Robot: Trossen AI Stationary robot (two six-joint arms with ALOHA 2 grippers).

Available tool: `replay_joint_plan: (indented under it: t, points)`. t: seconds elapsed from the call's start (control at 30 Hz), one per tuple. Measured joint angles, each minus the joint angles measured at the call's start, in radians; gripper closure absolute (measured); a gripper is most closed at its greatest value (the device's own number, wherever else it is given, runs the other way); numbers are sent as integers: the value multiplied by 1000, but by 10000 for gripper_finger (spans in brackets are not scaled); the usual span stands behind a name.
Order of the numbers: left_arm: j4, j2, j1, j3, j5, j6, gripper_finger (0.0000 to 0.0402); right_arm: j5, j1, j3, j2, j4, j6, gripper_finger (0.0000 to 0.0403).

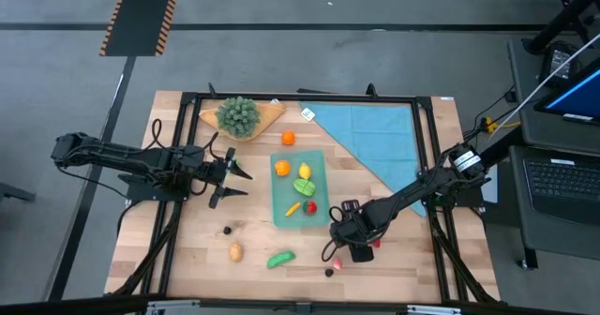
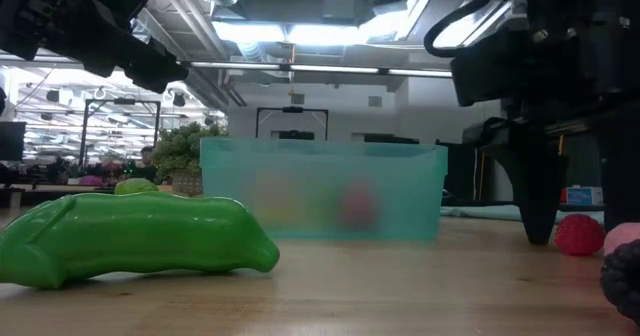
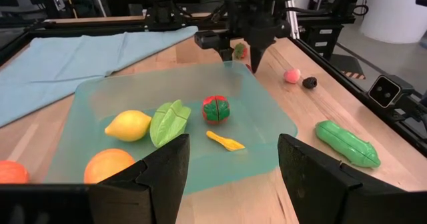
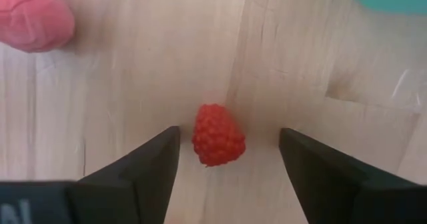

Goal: Pick and placing Produce into tupperware
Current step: Put the raspberry into the bin

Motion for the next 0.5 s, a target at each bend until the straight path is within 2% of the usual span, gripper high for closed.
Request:
replay_joint_plan:
  t: [0.5]
  points:
    - [0, 0, 0, 0, 0, 0, 182, 0, -2, -1, 2, 15, 0, 260]
